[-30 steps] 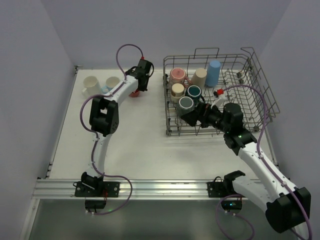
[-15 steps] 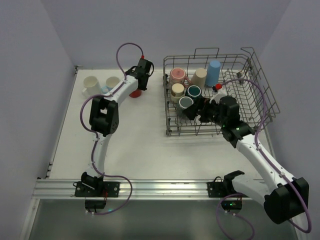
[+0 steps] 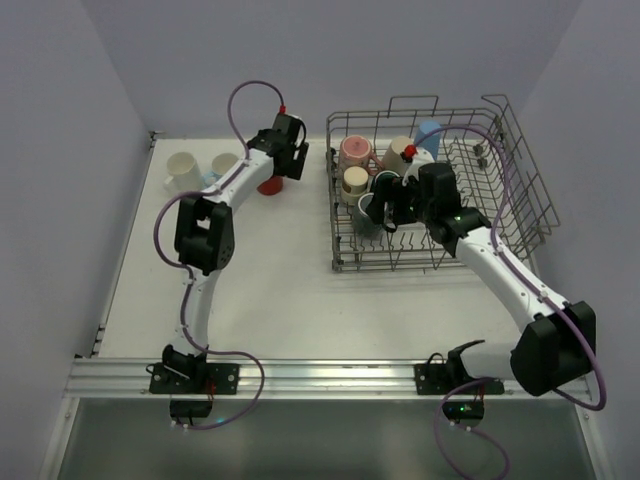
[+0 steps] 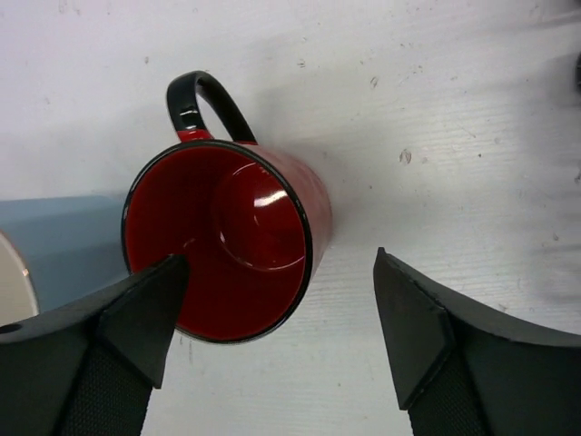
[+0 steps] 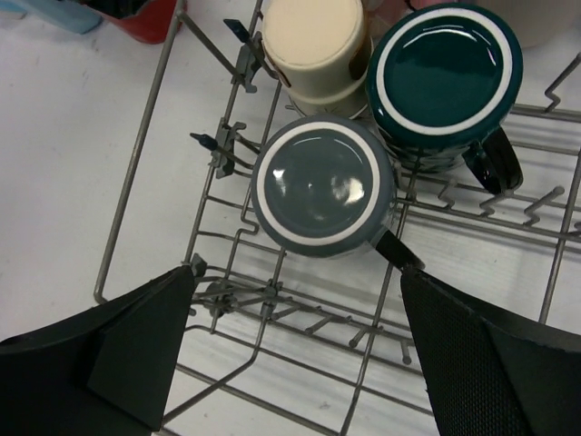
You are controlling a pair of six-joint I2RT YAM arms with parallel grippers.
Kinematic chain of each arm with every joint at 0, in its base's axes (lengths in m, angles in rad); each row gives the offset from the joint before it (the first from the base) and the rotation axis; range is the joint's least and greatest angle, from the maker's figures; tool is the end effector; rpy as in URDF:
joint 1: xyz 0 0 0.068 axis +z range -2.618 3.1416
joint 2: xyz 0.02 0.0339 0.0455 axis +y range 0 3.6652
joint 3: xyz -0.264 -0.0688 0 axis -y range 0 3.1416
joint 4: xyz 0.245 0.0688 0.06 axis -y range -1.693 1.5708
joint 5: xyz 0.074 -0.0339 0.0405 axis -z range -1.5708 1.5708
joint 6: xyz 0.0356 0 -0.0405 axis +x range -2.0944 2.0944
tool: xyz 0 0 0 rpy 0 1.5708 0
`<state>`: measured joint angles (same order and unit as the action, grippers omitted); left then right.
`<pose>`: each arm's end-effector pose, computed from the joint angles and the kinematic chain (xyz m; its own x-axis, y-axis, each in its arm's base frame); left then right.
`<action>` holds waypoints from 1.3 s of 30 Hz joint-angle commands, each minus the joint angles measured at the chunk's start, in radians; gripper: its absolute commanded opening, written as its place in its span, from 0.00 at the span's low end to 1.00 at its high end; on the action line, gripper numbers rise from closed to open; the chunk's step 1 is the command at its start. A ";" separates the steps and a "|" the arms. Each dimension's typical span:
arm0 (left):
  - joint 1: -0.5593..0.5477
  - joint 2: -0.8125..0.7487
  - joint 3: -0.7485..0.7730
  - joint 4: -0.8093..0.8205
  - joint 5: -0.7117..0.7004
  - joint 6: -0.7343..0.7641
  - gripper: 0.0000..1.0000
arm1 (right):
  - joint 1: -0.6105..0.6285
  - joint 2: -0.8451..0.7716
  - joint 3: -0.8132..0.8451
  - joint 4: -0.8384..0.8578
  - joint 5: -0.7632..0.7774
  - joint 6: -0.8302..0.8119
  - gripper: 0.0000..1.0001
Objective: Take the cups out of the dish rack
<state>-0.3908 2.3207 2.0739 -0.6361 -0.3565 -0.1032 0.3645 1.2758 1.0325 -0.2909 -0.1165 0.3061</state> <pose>0.4858 -0.1867 0.2221 -0.7262 0.1948 -0.6593 0.0777 0.9761 0.2028 0.2691 0.1071 0.3096 -0.5885 0.0958 -0.8028 -0.2834 0.9055 0.3158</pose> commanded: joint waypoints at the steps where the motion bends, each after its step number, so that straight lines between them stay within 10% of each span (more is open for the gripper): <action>1: 0.004 -0.148 -0.018 0.073 -0.022 -0.009 0.92 | 0.007 0.048 0.076 -0.059 0.028 -0.140 0.98; 16: -0.045 -0.768 -0.451 0.374 0.413 -0.233 1.00 | 0.059 0.281 0.251 -0.171 0.136 -0.278 0.99; 28: -0.076 -1.236 -0.963 0.397 0.499 -0.222 1.00 | 0.063 0.376 0.296 -0.177 0.140 -0.294 0.99; 39: -0.076 -1.373 -1.124 0.354 0.470 -0.175 1.00 | 0.088 0.419 0.345 -0.149 0.123 -0.275 0.99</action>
<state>-0.4706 0.9565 0.9615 -0.2802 0.1234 -0.3149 0.4416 1.6817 1.3334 -0.4564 0.0040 0.0330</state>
